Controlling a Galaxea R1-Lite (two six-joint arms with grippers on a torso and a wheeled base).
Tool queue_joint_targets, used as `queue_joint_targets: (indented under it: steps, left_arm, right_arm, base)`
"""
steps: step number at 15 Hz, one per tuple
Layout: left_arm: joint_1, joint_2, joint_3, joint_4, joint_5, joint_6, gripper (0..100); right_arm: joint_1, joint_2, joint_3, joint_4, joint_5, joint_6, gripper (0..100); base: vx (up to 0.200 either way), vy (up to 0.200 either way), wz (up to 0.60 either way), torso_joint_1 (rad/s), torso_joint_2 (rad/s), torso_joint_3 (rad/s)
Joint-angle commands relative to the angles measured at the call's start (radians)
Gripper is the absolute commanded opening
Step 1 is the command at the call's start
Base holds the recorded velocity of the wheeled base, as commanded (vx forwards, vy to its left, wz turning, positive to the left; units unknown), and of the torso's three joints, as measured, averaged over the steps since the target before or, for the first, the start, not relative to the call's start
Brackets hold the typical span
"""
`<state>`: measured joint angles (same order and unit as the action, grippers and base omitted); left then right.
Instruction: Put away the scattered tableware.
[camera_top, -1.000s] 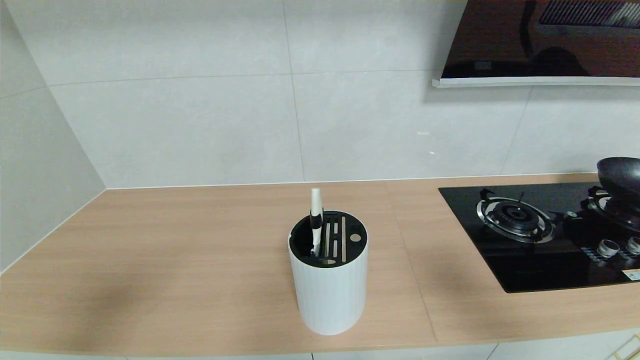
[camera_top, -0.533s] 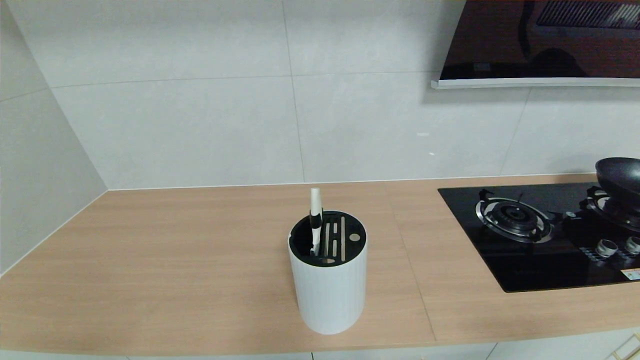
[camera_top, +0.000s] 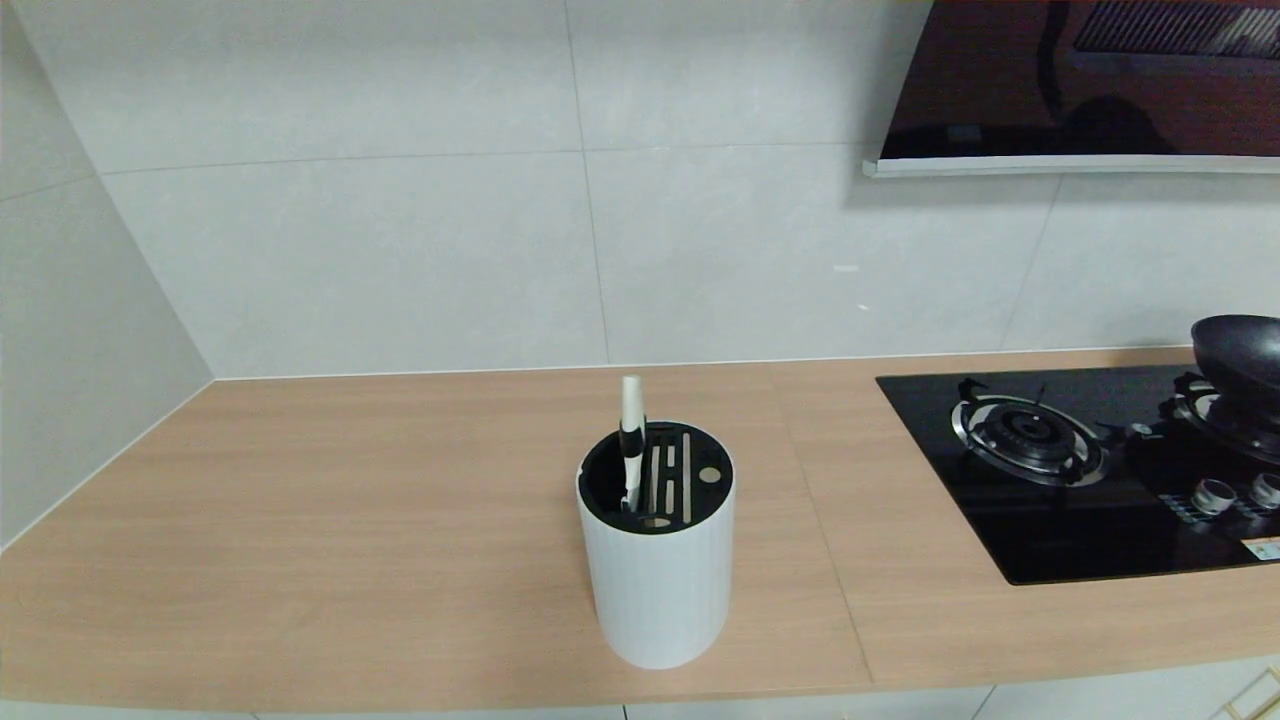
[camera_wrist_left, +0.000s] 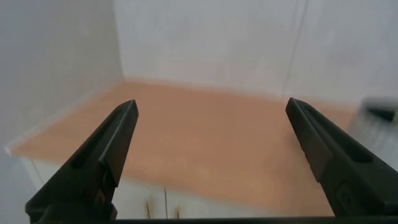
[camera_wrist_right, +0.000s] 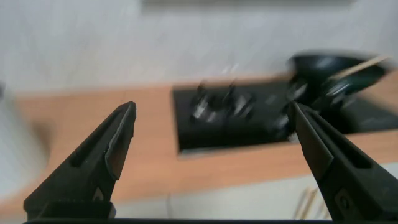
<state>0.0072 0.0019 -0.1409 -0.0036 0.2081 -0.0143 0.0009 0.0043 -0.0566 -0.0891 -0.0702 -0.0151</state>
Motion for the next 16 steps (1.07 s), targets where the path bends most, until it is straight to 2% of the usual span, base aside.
queue_joint_targets:
  steps: [1,3,4,5,7,8,10,13,16]
  left_arm:
    - [0.0,0.0,0.141,-0.058,-0.035,0.011,100]
    - [0.0,0.0,0.141,-0.026,-0.064,0.011,100]
    - [0.0,0.0,0.141,-0.022,-0.122,0.013,100]
    - [0.0,0.0,0.141,0.011,-0.179,0.036,100]
    - [0.0,0.0,0.141,0.011,-0.187,0.079,100]
    - [-0.001,0.0,0.141,0.011,-0.188,0.082,100]
    - [-0.003,0.0,0.141,0.01,-0.188,0.071,100]
    - [-0.003,0.0,0.141,0.007,-0.187,0.008,100]
    - [-0.003,0.0,0.141,0.007,-0.187,0.01,100]
  right_arm:
    - [-0.001,-0.004,0.057,0.028,0.018,-0.002,100]
    - [0.001,-0.004,0.057,0.042,0.033,0.001,100]
    - [0.002,-0.004,0.057,0.04,0.04,0.003,100]
    - [0.002,-0.004,0.057,0.039,0.041,0.0,100]
    - [0.002,-0.004,0.057,0.051,0.075,-0.016,100]
    - [0.002,-0.004,0.055,0.1,0.142,-0.034,100]
    - [0.002,-0.003,0.057,0.086,0.165,-0.034,100]
    - [0.002,-0.004,0.057,0.086,0.161,-0.026,100]
    - [0.002,-0.003,0.057,0.086,0.161,-0.026,100]
  base:
    - [0.0,0.0,0.0,0.0,0.0,0.0]
    - [0.0,0.0,0.0,0.0,0.0,0.0]
    - [0.0,0.0,0.0,0.0,0.0,0.0]
    - [0.0,0.0,0.0,0.0,0.0,0.0]
    - [0.0,0.0,0.0,0.0,0.0,0.0]
    - [0.0,0.0,0.0,0.0,0.0,0.0]
    - [0.0,0.0,0.0,0.0,0.0,0.0]
    - [0.0,0.0,0.0,0.0,0.0,0.0]
    - [0.0,0.0,0.0,0.0,0.0,0.0]
